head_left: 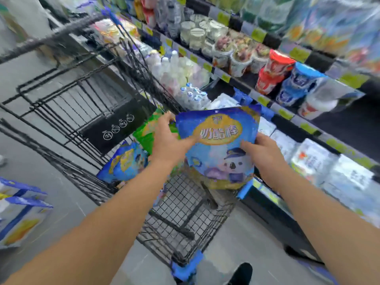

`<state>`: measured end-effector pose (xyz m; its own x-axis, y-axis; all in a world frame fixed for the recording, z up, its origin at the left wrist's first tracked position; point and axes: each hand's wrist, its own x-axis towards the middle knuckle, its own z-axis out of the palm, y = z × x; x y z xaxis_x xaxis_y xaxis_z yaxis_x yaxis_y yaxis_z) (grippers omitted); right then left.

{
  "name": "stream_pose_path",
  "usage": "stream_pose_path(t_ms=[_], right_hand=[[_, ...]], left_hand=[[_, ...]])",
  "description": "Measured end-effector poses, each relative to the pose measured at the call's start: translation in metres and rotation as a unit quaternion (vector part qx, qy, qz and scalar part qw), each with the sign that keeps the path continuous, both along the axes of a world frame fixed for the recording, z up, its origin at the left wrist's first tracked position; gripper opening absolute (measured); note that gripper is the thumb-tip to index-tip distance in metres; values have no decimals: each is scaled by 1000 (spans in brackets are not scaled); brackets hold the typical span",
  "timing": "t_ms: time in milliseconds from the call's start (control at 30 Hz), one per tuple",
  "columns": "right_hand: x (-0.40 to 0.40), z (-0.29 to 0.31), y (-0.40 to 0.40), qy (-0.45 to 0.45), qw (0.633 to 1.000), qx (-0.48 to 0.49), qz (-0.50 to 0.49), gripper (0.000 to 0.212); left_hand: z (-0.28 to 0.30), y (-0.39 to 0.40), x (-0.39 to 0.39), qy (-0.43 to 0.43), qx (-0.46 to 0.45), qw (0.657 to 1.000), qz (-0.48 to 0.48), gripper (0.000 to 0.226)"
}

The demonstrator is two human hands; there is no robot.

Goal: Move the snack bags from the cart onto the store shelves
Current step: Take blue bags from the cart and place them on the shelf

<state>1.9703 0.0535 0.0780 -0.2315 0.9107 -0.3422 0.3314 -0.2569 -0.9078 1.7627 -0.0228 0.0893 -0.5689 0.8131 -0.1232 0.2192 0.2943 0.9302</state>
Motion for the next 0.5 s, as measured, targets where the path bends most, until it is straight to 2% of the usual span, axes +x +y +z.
stream_pose_path(t_ms=[67,133,200,333,500], right_hand=[[35,7,2,26,998,-23,-48,32],[71,13,4,58,993,-41,-91,10],[110,14,9,74,987,-55,-132,16],[195,13,21,86,975,-53,-199,16],[289,-5,24,48,975,-55,-211,8]], left_hand=[[-1,9,38,-137,-34,989,-41,48],[-3,19,80,-192,-65,974,-102,22],[-12,29,119,-231,-83,959,-144,12],[-16,60,199,-234,-118,952,-160,15],[-23,90,281,-229,-155,948,-160,17]])
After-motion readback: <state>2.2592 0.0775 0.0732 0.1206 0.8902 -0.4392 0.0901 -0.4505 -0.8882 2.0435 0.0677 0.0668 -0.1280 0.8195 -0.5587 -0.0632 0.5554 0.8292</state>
